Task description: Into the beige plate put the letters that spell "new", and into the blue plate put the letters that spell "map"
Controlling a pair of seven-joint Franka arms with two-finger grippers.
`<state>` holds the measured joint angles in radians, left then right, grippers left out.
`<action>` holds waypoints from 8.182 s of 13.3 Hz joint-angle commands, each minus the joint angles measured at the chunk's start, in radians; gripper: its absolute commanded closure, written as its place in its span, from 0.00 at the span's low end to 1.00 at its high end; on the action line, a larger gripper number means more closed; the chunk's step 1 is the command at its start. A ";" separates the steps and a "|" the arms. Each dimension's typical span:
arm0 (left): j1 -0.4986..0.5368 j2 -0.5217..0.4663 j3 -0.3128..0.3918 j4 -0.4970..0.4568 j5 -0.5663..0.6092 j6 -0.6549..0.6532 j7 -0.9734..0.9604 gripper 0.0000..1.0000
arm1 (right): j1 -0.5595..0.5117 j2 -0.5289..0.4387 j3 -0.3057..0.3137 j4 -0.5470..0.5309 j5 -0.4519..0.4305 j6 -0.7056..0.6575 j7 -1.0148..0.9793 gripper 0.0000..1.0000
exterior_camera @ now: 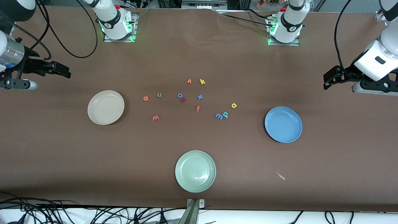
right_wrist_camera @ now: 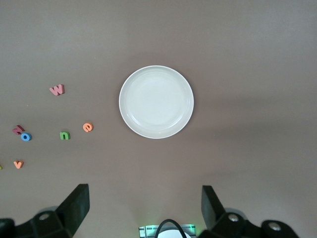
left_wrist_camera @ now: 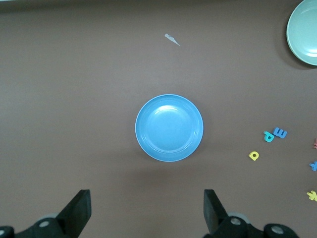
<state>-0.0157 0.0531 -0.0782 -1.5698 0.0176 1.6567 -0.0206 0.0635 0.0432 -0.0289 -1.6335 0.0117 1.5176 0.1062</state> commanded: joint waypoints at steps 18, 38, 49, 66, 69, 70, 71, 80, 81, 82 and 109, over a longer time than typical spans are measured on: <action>-0.004 0.004 0.005 0.007 -0.007 0.003 0.008 0.00 | -0.008 0.003 0.003 0.015 0.001 -0.017 -0.011 0.00; -0.004 0.002 0.005 0.005 -0.007 0.000 0.008 0.00 | -0.010 0.003 0.004 0.015 0.001 -0.010 -0.011 0.00; -0.006 -0.001 -0.020 0.005 -0.005 -0.002 0.008 0.00 | -0.008 0.003 0.003 0.014 0.001 -0.010 -0.010 0.00; -0.102 0.217 -0.114 0.027 -0.015 0.026 -0.009 0.00 | 0.002 0.018 0.014 0.014 0.047 -0.004 -0.022 0.00; -0.176 0.298 -0.112 0.025 -0.016 0.057 -0.010 0.00 | 0.024 0.032 0.026 0.012 0.045 -0.007 -0.023 0.00; -0.194 0.330 -0.112 0.024 -0.015 0.075 -0.010 0.00 | 0.042 0.052 0.026 0.015 0.047 -0.011 -0.023 0.00; -0.205 0.362 -0.112 0.021 -0.016 0.099 -0.010 0.00 | 0.067 0.072 0.026 0.015 0.047 -0.019 -0.019 0.00; -0.335 0.455 -0.112 -0.249 -0.015 0.502 -0.111 0.00 | 0.295 0.213 0.026 -0.115 0.051 0.278 0.125 0.00; -0.351 0.455 -0.112 -0.292 -0.005 0.565 -0.136 0.00 | 0.311 0.219 0.026 -0.146 0.051 0.335 0.148 0.00; -0.363 0.459 -0.110 -0.317 -0.002 0.607 -0.140 0.00 | 0.328 0.236 0.027 -0.163 0.051 0.379 0.170 0.00; -0.060 0.467 -0.101 -0.268 0.180 0.489 0.367 0.86 | 0.366 0.596 0.069 -0.223 0.050 1.000 0.184 0.01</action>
<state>-0.1053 0.4930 -0.1687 -1.8330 0.1657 2.1253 0.3288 0.4320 0.6176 0.0337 -1.8752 0.0525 2.5057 0.3023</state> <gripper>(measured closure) 0.727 0.004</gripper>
